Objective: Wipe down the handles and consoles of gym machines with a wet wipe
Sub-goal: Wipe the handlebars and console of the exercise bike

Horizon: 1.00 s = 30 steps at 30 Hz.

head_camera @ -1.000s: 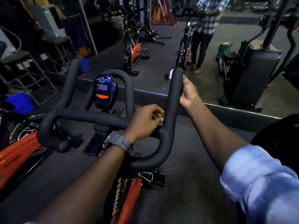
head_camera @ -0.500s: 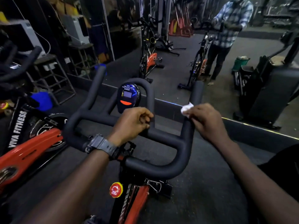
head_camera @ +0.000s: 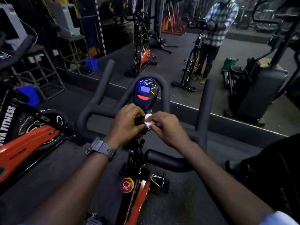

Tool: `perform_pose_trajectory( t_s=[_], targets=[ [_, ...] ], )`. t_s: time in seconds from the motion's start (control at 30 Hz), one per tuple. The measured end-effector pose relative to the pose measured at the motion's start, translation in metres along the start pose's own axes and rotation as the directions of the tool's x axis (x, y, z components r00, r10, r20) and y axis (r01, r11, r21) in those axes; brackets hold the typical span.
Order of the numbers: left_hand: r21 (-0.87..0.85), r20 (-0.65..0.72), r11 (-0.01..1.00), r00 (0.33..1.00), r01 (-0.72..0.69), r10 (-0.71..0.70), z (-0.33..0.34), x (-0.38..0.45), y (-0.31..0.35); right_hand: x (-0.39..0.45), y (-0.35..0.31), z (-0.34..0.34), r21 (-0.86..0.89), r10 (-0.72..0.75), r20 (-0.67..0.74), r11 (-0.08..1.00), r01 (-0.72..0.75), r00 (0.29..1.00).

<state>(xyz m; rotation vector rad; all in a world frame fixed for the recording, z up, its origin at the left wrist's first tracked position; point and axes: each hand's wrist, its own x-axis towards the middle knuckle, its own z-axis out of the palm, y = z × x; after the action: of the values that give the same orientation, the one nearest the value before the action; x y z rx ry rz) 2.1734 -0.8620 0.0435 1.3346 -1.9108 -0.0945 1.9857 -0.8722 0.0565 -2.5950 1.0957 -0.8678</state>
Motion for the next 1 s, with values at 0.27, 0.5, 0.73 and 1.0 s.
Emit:
perform_pose_trajectory(
  t_s=[0.27, 0.5, 0.73, 1.0],
  targets=[
    [0.008, 0.063, 1.0, 0.998, 0.001, -0.001, -0.009, 0.002, -0.019, 0.018, -0.009, 0.008, -0.087, 0.089, -0.071, 0.992, -0.095, 0.994],
    [-0.092, 0.115, 0.996, 0.993, 0.017, -0.006, -0.023, 0.006, -0.04, 0.018, -0.006, 0.002, -0.125, 0.12, -0.118, 0.983, -0.135, 0.986],
    [0.02, 0.004, 0.999, 0.999, -0.033, 0.033, -0.021, -0.002, -0.046, 0.003, 0.001, -0.001, -0.067, -0.1, -0.018, 0.993, 0.099, 0.995],
    [-0.027, -0.034, 0.998, 0.998, 0.06, -0.06, -0.024, -0.002, -0.044, 0.019, -0.005, 0.005, -0.175, -0.18, 0.111, 0.964, 0.198, 0.977]
  ],
)
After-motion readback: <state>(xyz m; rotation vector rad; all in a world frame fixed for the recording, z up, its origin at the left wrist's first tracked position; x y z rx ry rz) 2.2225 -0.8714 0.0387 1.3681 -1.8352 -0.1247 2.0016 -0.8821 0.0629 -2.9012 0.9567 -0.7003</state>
